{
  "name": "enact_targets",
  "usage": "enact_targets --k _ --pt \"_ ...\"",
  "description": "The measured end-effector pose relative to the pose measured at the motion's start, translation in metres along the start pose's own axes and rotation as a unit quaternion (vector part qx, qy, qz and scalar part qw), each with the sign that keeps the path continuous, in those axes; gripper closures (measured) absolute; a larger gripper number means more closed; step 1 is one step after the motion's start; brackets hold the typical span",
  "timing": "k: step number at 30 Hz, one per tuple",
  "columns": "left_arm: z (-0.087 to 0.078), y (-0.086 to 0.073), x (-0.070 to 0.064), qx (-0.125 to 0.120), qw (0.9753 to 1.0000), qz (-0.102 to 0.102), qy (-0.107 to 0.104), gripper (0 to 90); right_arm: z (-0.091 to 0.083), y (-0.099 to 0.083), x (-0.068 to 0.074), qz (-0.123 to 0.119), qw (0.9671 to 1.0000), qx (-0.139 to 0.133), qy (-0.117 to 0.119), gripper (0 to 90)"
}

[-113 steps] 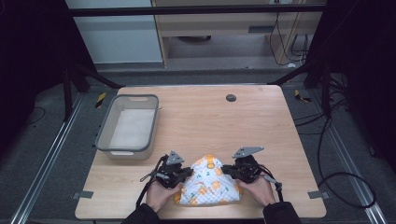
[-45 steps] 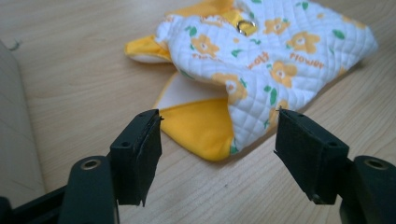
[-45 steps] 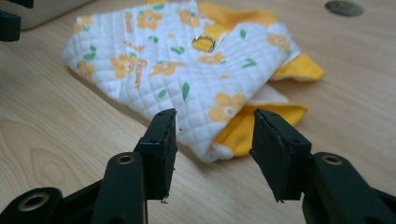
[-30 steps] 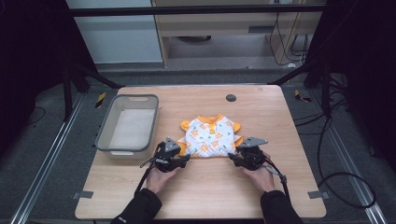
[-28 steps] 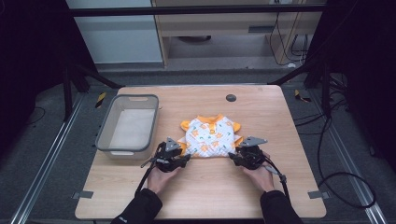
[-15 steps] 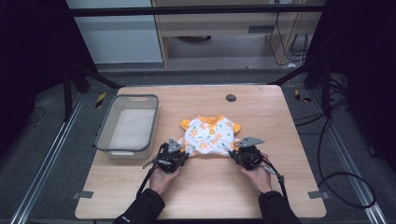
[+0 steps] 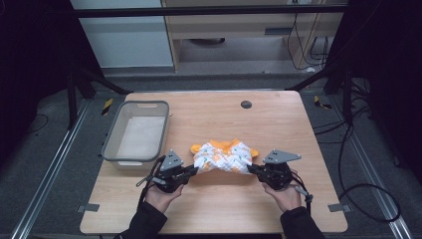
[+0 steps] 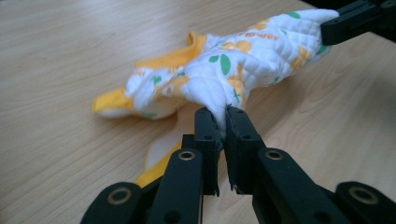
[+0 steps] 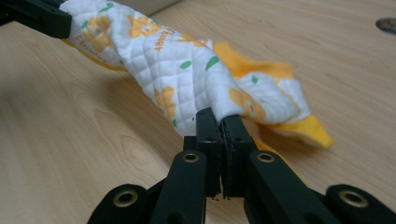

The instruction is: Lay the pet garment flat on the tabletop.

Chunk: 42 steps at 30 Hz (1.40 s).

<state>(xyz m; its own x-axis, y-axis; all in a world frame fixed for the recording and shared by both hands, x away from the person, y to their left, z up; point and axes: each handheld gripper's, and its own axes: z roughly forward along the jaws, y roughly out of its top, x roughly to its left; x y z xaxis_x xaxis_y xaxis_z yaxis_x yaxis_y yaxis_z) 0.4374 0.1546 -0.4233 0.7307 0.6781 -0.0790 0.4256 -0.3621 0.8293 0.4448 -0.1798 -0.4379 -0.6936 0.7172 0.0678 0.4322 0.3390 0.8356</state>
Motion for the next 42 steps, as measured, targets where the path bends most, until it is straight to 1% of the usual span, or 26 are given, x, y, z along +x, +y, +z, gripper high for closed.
enact_targets --k 3,4,5,6,7,8,9,10,11,12,13,16,18,20,21,22,23,24,26,27,29,30,34,37,40,42 --pt "-0.004 0.009 0.002 -0.004 1.0000 -0.009 -0.002 83.8 -0.007 0.012 0.002 0.003 0.9999 -0.015 0.005 87.7" --pt "-0.002 0.012 0.006 -0.003 0.9999 -0.014 -0.002 83.8 -0.006 0.016 0.001 0.009 0.9998 -0.017 0.004 87.6" --pt "0.007 0.017 0.015 -0.002 0.9995 -0.031 0.005 83.7 0.004 0.024 -0.005 0.029 0.9996 -0.009 0.000 87.4" --pt "0.007 0.017 0.015 -0.002 0.9995 -0.031 0.005 83.6 0.004 0.024 -0.005 0.029 0.9996 -0.009 0.000 87.4" --pt "0.015 0.019 0.022 0.006 0.9991 -0.041 0.010 83.5 0.024 0.028 -0.014 0.048 0.9988 0.007 -0.007 87.1" --pt "0.024 0.019 0.028 0.016 0.9985 -0.050 0.018 83.5 0.024 0.028 -0.014 0.048 0.9988 0.007 -0.007 87.1" --pt "0.044 0.016 0.041 0.041 0.9962 -0.072 0.028 82.9 0.050 0.027 -0.025 0.067 0.9970 0.028 -0.025 86.9" --pt "0.044 0.016 0.041 0.041 0.9962 -0.072 0.028 82.6 0.050 0.027 -0.025 0.067 0.9970 0.028 -0.025 86.9" --pt "0.063 0.010 0.052 0.057 0.9935 -0.090 0.040 82.4 0.076 0.019 -0.035 0.078 0.9949 0.039 -0.051 86.3" --pt "0.063 0.010 0.052 0.057 0.9935 -0.090 0.040 82.0 0.076 0.019 -0.035 0.078 0.9949 0.039 -0.051 86.3" --pt "0.070 0.006 0.057 0.066 0.9921 -0.096 0.047 81.6 0.095 0.010 -0.045 0.096 0.9920 0.050 -0.066 85.9" --pt "0.083 -0.001 0.064 0.068 0.9894 -0.119 0.047 80.2 0.103 0.004 -0.049 0.107 0.9911 0.040 -0.069 85.1" --pt "0.083 -0.003 0.063 0.064 0.9901 -0.112 0.055 75.6 0.102 0.006 -0.048 0.096 0.9913 0.036 -0.084 81.0" --pt "0.077 -0.002 0.059 0.059 0.9919 -0.093 0.064 68.1 0.096 0.010 -0.045 0.075 0.9917 0.036 -0.098 75.4" --pt "0.072 -0.002 0.058 0.052 0.9926 -0.086 0.069 59.0 0.084 0.015 -0.044 0.067 0.9924 0.025 -0.100 73.8" --pt "0.067 -0.002 0.057 0.040 0.9936 -0.082 0.067 59.0 0.084 0.015 -0.044 0.067 0.9924 0.025 -0.100 73.8" --pt "0.056 -0.002 0.055 0.026 0.9955 -0.070 0.059 50.1 0.071 0.019 -0.045 0.065 0.9931 0.011 -0.097 70.8" --pt "0.056 -0.002 0.055 0.026 0.9955 -0.070 0.059 46.4 0.071 0.019 -0.045 0.065 0.9931 0.011 -0.097 70.8" --pt "0.046 -0.002 0.052 0.021 0.9967 -0.050 0.061 42.8 0.056 0.021 -0.045 0.065 0.9936 -0.002 -0.092 67.3" --pt "0.041 -0.004 0.050 0.017 0.9974 -0.041 0.057 39.3 0.042 0.020 -0.044 0.060 0.9937 -0.013 -0.094 63.4" --pt "0.031 -0.008 0.044 0.011 0.9976 -0.030 0.061 37.3 0.030 0.017 -0.043 0.056 0.9943 -0.019 -0.089 59.6" --pt "0.027 -0.010 0.041 0.012 0.9978 -0.026 0.060 37.3 0.030 0.017 -0.043 0.056 0.9943 -0.019 -0.089 59.6" --pt "0.018 -0.023 0.033 0.024 0.9976 -0.024 0.060 35.4 0.014 0.001 -0.038 0.055 0.9954 -0.017 -0.077 55.2" --pt "0.025 -0.037 0.029 0.041 0.9968 -0.022 0.065 36.3 0.014 -0.019 -0.033 0.044 0.9969 0.010 -0.064 53.6" --pt "0.032 -0.040 0.029 0.057 0.9961 -0.019 0.065 37.1 0.020 -0.026 -0.031 0.040 0.9970 0.021 -0.062 53.9" --pt "0.036 -0.043 0.029 0.059 0.9964 -0.016 0.060 42.9 0.027 -0.030 -0.028 0.040 0.9973 0.032 -0.052 55.0"
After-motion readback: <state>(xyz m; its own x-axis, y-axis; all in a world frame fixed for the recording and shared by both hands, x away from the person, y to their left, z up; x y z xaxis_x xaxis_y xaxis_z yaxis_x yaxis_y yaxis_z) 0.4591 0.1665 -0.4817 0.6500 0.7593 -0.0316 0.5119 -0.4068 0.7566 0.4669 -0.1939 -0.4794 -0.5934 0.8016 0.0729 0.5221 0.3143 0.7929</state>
